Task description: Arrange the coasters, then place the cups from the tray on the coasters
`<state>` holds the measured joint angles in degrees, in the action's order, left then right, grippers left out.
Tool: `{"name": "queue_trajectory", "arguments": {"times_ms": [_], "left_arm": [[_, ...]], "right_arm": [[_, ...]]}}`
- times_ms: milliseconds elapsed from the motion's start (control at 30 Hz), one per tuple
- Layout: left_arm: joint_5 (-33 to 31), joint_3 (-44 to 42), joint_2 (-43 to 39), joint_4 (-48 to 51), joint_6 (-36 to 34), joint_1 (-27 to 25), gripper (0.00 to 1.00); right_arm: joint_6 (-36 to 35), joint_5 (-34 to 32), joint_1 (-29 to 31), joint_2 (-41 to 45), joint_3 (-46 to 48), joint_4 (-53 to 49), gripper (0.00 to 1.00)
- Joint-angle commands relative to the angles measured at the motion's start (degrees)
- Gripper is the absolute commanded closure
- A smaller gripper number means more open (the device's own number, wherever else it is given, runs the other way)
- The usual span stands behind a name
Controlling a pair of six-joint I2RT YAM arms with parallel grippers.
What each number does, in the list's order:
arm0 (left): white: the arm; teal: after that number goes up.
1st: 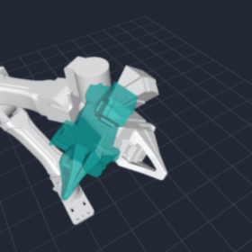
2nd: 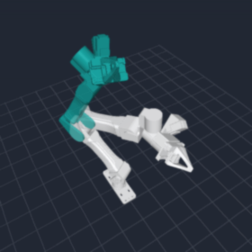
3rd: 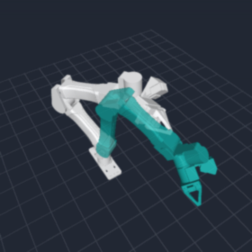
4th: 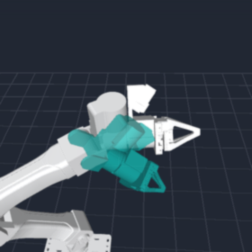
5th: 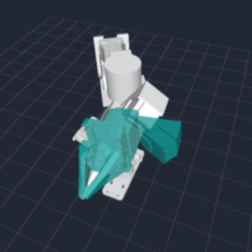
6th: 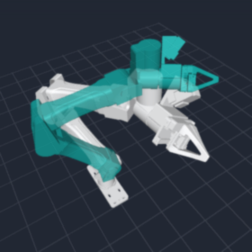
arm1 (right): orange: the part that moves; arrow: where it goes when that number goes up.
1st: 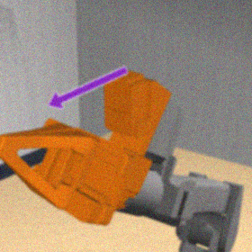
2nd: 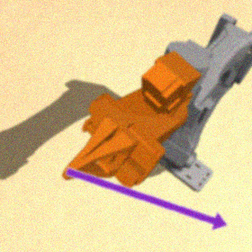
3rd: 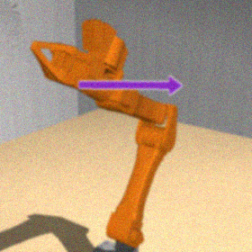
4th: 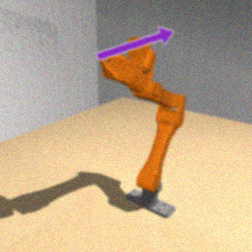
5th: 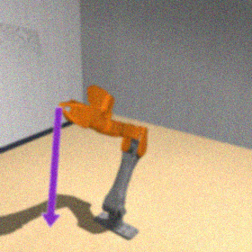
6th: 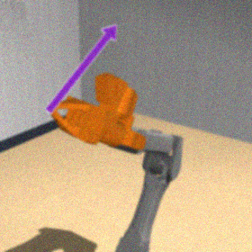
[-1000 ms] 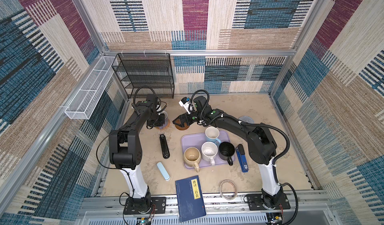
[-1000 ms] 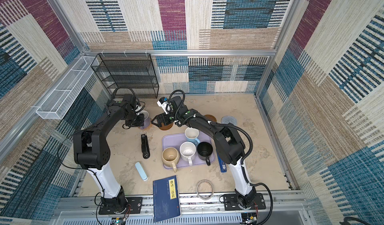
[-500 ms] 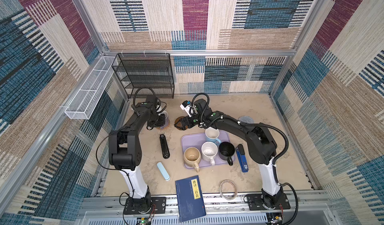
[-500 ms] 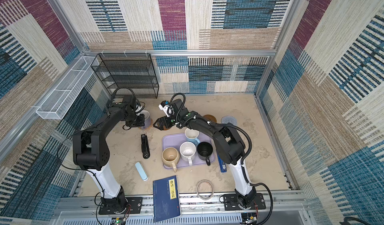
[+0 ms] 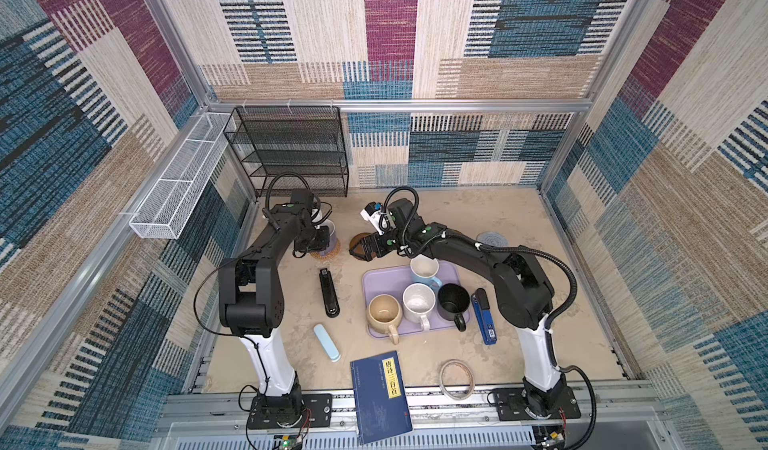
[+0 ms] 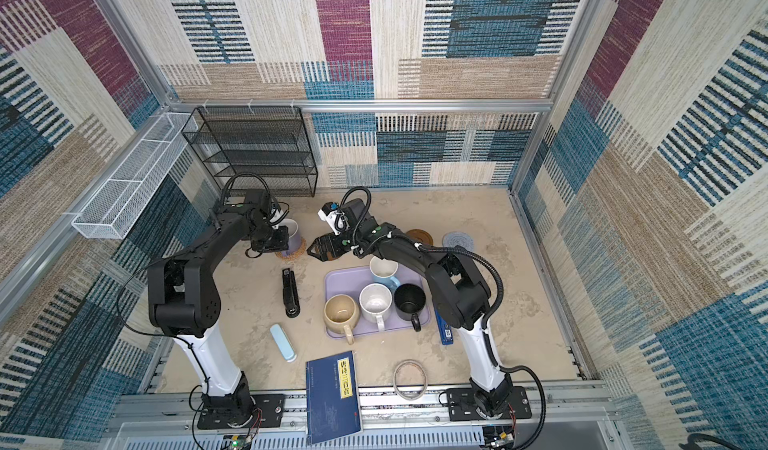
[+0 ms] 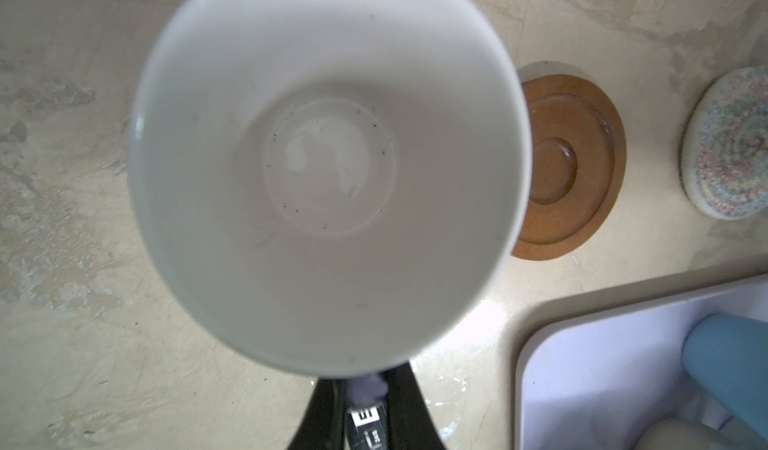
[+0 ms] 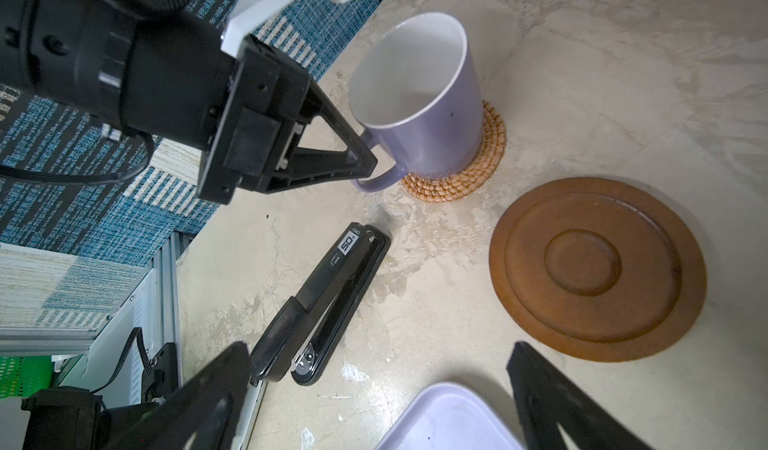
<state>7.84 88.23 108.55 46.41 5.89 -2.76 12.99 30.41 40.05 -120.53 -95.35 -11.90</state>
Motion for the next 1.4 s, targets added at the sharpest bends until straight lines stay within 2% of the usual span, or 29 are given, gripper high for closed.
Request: {"name": "queue_trajectory", "arguments": {"times_ms": [0,500,633,800,900,933,1000,1133,1367], "left_arm": [[1.4,-0.2,0.0,-2.9,-0.9,0.1,1.00],[-0.4,-3.3,-0.2,-4.1,-0.9,0.3,1.00],[-1.3,-4.3,-0.7,-4.6,0.1,0.6,0.68],[0.4,-5.0,-1.3,-5.5,0.8,0.6,0.41],[-0.2,-5.8,-2.4,-5.8,1.8,0.6,0.29],[-0.7,-6.1,-3.0,-5.8,2.1,0.6,0.23],[-1.4,-6.7,-4.9,-5.7,2.7,0.6,0.04],[-1.4,-7.8,-9.1,-5.6,4.0,0.5,0.01],[0.2,-10.2,-17.9,-4.7,7.2,0.5,0.01]], "right_arm": [[-0.5,-0.6,0.1,0.0,-0.3,0.0,0.01],[-1.1,-0.5,0.2,-1.0,-2.6,-1.5,0.01],[-1.3,-0.6,0.1,-0.6,-2.1,-1.6,0.01],[-1.5,-1.2,0.1,0.0,-1.7,-1.6,0.01],[-1.5,-2.0,0.1,0.7,-1.4,-1.8,0.01],[-1.4,-2.6,0.1,1.1,-1.2,-1.8,0.01],[-0.9,-5.2,0.2,2.6,-0.2,-1.9,0.01],[-0.8,-10.8,0.2,5.5,0.2,-3.8,0.01],[-1.7,-15.9,0.2,8.8,1.2,-5.8,0.01]]}}
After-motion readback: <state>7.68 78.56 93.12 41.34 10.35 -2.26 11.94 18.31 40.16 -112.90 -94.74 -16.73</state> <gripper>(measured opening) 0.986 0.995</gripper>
